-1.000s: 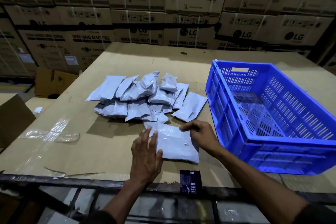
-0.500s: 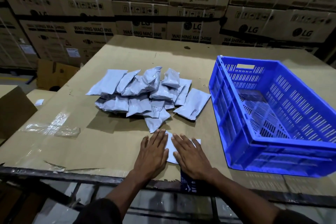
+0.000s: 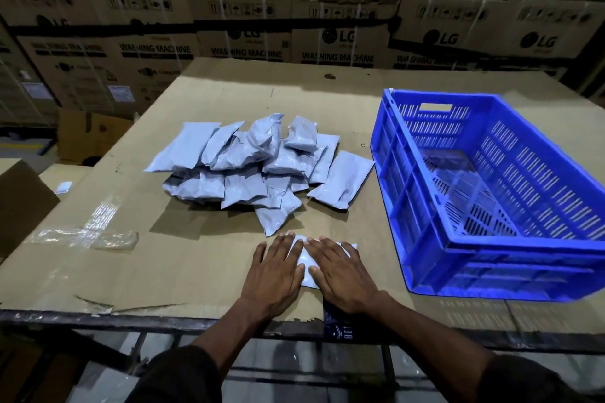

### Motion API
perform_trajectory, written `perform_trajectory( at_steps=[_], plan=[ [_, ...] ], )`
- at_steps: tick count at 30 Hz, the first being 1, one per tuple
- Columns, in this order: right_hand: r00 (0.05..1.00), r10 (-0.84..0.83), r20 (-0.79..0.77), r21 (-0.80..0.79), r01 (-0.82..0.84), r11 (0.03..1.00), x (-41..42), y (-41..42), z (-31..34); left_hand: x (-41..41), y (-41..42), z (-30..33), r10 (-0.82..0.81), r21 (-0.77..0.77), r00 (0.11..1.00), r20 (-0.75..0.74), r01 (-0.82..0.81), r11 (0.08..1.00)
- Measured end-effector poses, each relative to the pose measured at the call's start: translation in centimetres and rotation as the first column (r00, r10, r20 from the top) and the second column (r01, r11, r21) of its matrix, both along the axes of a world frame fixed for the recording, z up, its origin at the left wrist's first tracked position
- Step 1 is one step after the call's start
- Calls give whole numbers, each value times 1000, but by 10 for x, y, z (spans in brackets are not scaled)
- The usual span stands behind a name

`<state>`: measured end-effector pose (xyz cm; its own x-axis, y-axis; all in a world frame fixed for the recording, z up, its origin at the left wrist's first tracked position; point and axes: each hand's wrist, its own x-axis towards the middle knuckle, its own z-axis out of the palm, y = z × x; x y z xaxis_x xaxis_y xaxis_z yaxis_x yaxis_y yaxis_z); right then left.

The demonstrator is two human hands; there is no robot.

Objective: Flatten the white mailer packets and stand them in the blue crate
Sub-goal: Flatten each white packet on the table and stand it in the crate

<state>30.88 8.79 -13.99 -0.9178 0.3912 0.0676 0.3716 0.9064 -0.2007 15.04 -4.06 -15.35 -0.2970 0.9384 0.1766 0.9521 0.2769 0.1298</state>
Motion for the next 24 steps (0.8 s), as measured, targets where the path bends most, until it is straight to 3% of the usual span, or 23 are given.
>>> perform_trajectory(
  at_steps=[10,15,19,24],
  plan=[
    [991,83,100,-21,-82,996,12,5,16,-3,0,5,0,-28,1000,-24,-1,1000],
    [993,97,73,-5,-97,995,25,12,16,-3,-1,3,6,-17,998,63,-5,1000],
    [995,46,-84,-45,-50,998,25,12,19,-2,-13,0,-90,130,979,184,66,989],
    [977,75,-199,-183,-112,977,24,9,35,0,-10,3,-92,391,982,166,20,920]
  ],
)
